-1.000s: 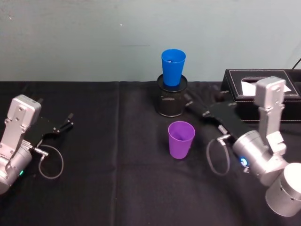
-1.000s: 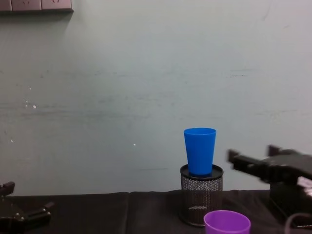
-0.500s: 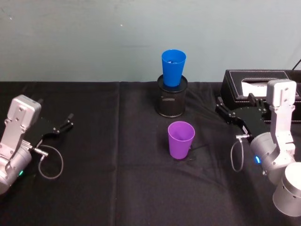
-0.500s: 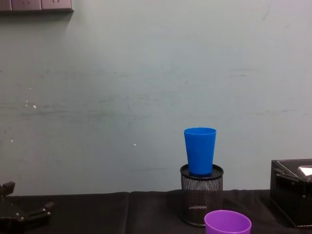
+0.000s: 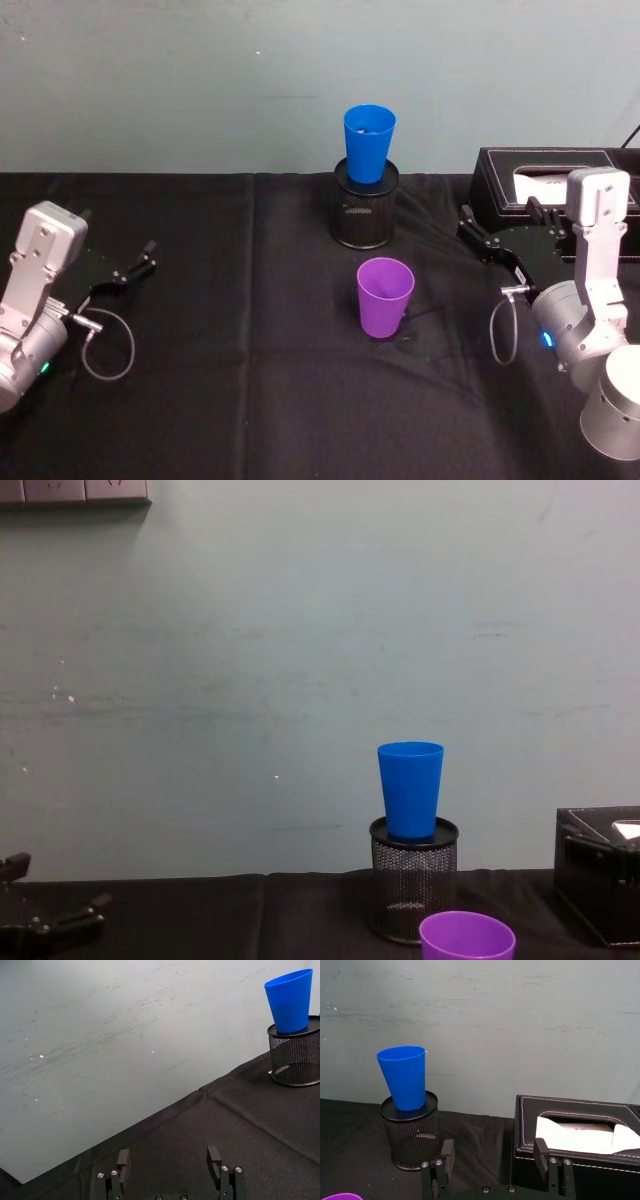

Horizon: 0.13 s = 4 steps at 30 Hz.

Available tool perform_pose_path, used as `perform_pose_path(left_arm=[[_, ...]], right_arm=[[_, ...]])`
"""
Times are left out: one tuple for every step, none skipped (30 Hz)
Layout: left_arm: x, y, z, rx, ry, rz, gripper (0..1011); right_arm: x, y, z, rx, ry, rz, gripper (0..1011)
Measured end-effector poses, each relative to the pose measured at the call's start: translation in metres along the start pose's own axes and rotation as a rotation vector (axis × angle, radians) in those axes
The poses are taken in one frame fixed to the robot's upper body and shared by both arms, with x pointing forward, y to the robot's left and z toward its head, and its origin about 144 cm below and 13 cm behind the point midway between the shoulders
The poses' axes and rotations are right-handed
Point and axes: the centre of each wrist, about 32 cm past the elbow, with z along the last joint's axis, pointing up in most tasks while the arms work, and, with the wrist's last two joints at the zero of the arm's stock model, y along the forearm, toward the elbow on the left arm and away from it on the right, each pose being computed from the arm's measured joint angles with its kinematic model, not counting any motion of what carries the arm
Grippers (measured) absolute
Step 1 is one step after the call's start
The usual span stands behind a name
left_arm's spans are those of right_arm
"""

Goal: Pick up one cup with a gripper and tap it against the other cup.

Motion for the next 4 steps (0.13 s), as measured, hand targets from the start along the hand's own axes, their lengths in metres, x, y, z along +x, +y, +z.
perform_pose_path(left_arm=[[0.0, 0.0, 0.0, 0.0, 0.0, 0.0, 1000], [0.0, 0.0, 0.0, 0.0, 0.0, 0.0, 1000], [0.0, 0.0, 0.0, 0.0, 0.0, 0.0, 1000], [0.0, 0.0, 0.0, 0.0, 0.0, 0.0, 1000]], right_arm=[[0.0, 0.0, 0.0001, 0.0, 0.0, 0.0, 1002], [0.0, -0.0001, 0.0001, 0.0, 0.0, 0.0, 1002], [-0.0001, -0.0001, 0.0001, 0.0, 0.0, 0.001, 1002], [-0.0001, -0.0001, 0.0001, 0.0, 0.0, 0.001, 1002]])
